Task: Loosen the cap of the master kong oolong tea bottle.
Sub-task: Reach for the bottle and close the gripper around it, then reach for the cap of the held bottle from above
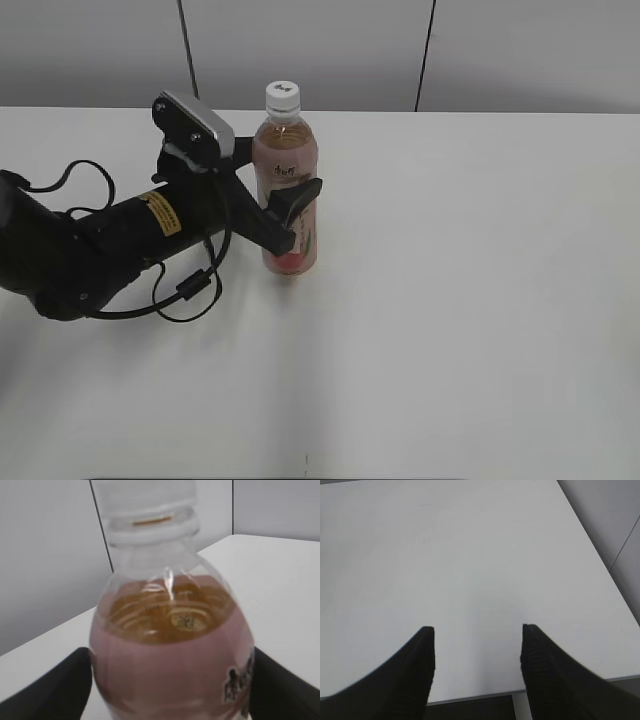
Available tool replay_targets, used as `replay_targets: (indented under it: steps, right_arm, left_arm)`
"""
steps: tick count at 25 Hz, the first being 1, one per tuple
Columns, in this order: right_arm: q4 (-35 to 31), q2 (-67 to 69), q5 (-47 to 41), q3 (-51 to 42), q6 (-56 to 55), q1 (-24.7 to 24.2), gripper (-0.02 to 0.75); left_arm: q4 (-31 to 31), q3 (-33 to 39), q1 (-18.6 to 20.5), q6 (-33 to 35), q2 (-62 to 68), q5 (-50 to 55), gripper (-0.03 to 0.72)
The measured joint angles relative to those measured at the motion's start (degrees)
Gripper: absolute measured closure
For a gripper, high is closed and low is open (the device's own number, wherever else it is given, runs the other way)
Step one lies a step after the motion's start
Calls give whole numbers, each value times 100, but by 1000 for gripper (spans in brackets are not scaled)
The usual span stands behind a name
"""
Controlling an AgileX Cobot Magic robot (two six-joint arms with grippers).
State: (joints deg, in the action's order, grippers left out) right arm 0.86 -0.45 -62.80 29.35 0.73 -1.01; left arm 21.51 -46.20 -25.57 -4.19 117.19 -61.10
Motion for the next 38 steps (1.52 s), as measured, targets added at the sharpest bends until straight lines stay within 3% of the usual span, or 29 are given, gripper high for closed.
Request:
replay_targets:
  steps: [16,24,31,38]
  right_arm:
    - [0,0,0,0,0,0,318]
    - [-86,26,-6,49,5,0,318]
    - [-727,1315,-6,842,504,0,341]
    - [-2366,3594,0,1896,1591,0,342]
  left_arm:
    - [39,-249,0,-12,272,-150,178]
    - [81,-252,-4,-74,308,-145,257]
    - [234,-261,-4,-73,308,-168,257]
    - [824,-261,-4,-126,140,37,257]
